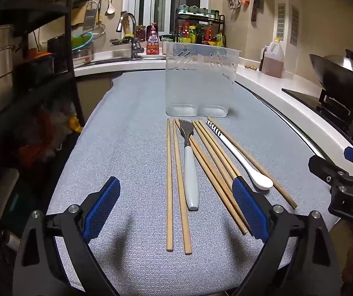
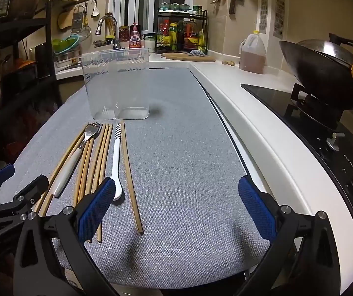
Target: Organize utensils
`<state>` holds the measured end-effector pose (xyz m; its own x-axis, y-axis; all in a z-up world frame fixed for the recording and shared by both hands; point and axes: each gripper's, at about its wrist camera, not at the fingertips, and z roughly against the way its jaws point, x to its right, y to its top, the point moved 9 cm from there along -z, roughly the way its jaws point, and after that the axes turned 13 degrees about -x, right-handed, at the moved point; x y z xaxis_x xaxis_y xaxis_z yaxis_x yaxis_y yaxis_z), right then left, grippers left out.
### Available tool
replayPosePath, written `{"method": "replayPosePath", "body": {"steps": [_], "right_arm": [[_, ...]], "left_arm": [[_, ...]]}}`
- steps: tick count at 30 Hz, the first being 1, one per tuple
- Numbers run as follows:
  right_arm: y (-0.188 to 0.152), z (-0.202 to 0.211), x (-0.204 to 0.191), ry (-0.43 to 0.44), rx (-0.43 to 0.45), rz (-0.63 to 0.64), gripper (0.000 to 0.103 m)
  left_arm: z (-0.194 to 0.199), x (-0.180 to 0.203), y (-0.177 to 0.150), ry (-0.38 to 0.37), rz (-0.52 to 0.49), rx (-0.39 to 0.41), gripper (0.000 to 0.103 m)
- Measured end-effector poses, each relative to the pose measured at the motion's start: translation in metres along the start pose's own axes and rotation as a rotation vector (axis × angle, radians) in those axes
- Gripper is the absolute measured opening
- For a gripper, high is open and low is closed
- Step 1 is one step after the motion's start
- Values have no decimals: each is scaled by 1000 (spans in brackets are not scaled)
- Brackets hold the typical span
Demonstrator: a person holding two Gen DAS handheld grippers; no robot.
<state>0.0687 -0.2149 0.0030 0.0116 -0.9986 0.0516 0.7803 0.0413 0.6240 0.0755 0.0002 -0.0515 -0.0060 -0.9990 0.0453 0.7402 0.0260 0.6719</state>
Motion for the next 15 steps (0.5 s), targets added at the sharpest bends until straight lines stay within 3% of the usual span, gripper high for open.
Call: {"method": "replayPosePath", "body": {"steps": [15], "right_arm": [[1, 1, -1, -1, 13, 5, 98]], "left_arm": [[4, -1, 3, -3, 0, 18, 89]]}}
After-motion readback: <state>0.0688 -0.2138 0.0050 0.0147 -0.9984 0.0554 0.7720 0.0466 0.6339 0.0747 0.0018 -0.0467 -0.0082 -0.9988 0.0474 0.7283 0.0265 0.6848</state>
